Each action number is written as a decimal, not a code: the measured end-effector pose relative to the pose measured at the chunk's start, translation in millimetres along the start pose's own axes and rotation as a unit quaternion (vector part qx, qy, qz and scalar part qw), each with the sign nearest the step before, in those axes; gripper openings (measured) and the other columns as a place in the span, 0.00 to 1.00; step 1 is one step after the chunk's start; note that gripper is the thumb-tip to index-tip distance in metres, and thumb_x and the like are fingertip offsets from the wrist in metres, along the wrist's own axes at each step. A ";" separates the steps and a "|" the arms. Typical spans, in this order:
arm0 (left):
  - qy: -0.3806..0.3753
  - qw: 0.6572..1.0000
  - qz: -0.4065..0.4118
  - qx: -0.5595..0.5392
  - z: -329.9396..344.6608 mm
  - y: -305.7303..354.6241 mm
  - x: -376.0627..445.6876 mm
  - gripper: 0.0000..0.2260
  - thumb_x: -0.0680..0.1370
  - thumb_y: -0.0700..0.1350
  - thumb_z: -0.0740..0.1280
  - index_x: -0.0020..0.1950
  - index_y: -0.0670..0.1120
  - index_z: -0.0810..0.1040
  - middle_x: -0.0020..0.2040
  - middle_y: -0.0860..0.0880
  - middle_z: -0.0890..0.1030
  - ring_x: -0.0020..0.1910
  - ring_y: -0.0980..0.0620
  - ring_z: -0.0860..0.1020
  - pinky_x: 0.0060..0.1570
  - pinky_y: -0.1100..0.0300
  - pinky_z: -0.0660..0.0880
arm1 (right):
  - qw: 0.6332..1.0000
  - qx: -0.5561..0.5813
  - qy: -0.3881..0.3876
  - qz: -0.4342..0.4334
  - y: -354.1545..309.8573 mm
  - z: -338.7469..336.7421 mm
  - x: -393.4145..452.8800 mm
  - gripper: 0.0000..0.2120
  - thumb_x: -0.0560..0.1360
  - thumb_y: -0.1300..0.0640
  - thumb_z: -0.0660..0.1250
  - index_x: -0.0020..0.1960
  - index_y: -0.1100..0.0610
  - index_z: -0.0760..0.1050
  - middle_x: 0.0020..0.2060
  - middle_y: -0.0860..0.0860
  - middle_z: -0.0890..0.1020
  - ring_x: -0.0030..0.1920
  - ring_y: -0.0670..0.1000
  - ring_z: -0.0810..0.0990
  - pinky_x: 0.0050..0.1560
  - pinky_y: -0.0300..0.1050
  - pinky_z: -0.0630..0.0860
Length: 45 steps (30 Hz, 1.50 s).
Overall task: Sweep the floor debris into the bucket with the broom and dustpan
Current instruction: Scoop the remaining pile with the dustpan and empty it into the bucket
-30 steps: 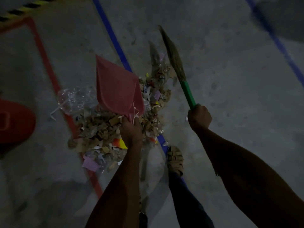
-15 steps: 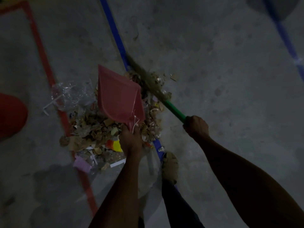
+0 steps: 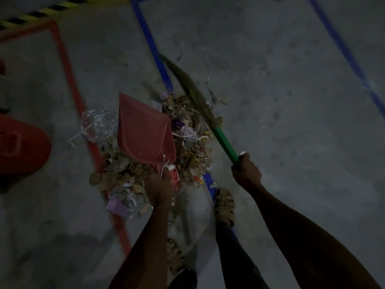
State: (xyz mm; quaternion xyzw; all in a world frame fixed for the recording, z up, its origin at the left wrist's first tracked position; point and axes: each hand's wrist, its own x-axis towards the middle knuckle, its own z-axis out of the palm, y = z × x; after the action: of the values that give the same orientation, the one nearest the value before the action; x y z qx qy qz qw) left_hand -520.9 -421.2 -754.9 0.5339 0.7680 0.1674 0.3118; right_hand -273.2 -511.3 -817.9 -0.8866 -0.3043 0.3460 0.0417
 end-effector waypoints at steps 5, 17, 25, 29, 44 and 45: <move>-0.003 1.000 0.011 0.002 -11.1 -33.0 -9.6 0.14 0.77 0.45 0.70 0.57 0.36 0.76 0.52 0.35 0.82 0.49 0.35 0.80 0.45 0.51 0.73 | 0.996 0.021 0.038 0.073 6.2 2.6 -7.3 0.14 0.78 0.55 0.64 0.60 0.56 0.63 0.46 0.55 0.77 0.43 0.59 0.78 0.42 0.51 0.74; -0.061 0.998 -0.002 -0.016 -57.3 -128.7 -56.0 0.14 0.78 0.44 0.69 0.56 0.34 0.77 0.50 0.36 0.82 0.49 0.37 0.81 0.44 0.54 0.73 | 0.984 0.117 -0.081 0.107 30.7 73.0 -102.8 0.13 0.76 0.51 0.69 0.54 0.54 0.67 0.47 0.55 0.77 0.45 0.56 0.79 0.47 0.55 0.81; -0.049 0.997 -0.023 -0.052 -122.1 -198.6 -93.2 0.11 0.77 0.43 0.70 0.51 0.36 0.76 0.46 0.41 0.81 0.46 0.41 0.80 0.45 0.54 0.75 | 0.978 0.196 0.041 0.065 18.1 127.1 -189.6 0.24 0.82 0.43 0.60 0.68 0.60 0.70 0.46 0.59 0.83 0.34 0.60 0.83 0.32 0.50 0.81; -0.070 0.994 -0.076 -0.047 -142.2 -241.7 -118.3 0.14 0.72 0.45 0.75 0.51 0.42 0.75 0.44 0.41 0.82 0.39 0.39 0.82 0.39 0.42 0.81 | 0.987 0.145 0.062 0.009 20.0 142.2 -231.6 0.24 0.82 0.44 0.59 0.68 0.61 0.72 0.47 0.61 0.83 0.40 0.61 0.83 0.45 0.56 0.83; -0.141 0.972 -0.147 -0.115 -200.0 -399.9 -215.2 0.17 0.64 0.46 0.82 0.38 0.39 0.77 0.28 0.45 0.77 0.20 0.53 0.74 0.21 0.56 0.74 | 0.992 0.079 0.067 -0.078 58.4 238.1 -344.2 0.18 0.82 0.43 0.57 0.54 0.57 0.75 0.37 0.58 0.81 0.34 0.61 0.81 0.38 0.58 0.82; -0.139 0.971 -0.158 -0.115 -203.6 -414.9 -216.9 0.17 0.63 0.49 0.82 0.36 0.41 0.78 0.27 0.44 0.77 0.21 0.49 0.74 0.23 0.52 0.74 | 0.991 0.087 0.068 -0.079 55.1 246.0 -351.4 0.17 0.83 0.44 0.58 0.55 0.58 0.75 0.37 0.58 0.81 0.34 0.60 0.81 0.38 0.58 0.82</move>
State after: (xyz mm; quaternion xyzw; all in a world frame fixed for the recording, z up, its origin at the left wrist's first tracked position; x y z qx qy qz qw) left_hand -900.5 -761.4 -782.0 0.3848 0.7671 0.1274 0.4973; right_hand -604.4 -789.3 -813.1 -0.8740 -0.3390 0.3057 0.1665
